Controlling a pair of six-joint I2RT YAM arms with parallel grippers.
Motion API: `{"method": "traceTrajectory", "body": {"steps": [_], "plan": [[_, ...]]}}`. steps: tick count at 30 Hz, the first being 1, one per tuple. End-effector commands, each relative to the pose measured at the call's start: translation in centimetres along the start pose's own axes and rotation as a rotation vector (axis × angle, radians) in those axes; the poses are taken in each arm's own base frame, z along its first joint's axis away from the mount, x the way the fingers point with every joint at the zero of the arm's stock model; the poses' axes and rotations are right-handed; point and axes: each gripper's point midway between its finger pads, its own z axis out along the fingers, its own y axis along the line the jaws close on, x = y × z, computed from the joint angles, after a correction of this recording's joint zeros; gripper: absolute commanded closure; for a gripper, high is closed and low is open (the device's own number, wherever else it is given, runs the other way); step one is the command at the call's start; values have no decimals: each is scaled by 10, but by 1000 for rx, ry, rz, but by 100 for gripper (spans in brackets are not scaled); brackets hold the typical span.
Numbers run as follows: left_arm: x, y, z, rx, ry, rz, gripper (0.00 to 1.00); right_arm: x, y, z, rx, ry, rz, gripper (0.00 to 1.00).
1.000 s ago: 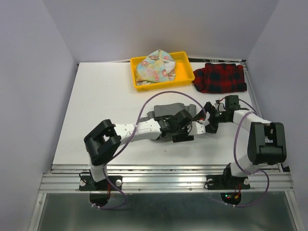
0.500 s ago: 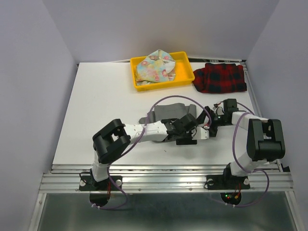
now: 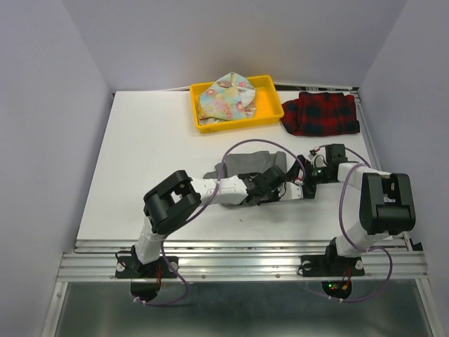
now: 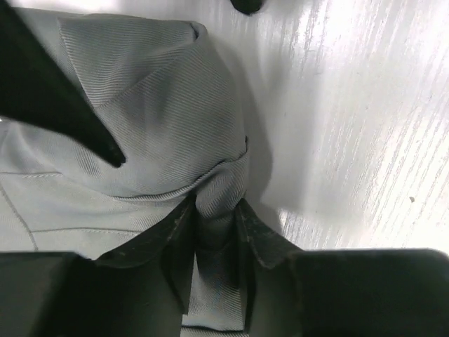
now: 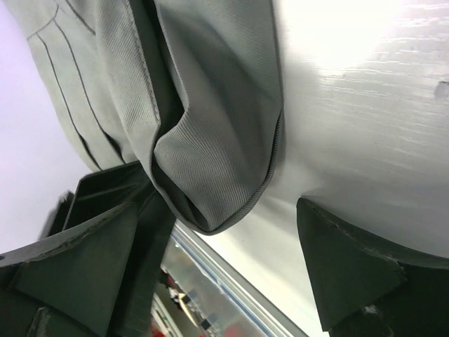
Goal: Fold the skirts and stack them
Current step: Neatly place the folded skirt to the corner
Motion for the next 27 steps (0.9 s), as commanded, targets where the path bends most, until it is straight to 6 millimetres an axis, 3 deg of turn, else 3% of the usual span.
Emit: {"method": "traceTrajectory", "body": {"steps": [1, 4, 9, 27], "plan": [[-5, -1, -14, 103, -47, -71, 70, 6, -8, 3, -7, 10, -102, 0], [-11, -3, -24, 158, -85, -69, 76, 10, -11, 6, -21, 20, -90, 0], [-13, -12, -34, 204, -118, -36, 77, 6, 4, 12, -117, 5, -76, 0], [-34, -8, -47, 257, -209, -41, 79, 23, -3, 76, -145, 112, -102, 0]]}}
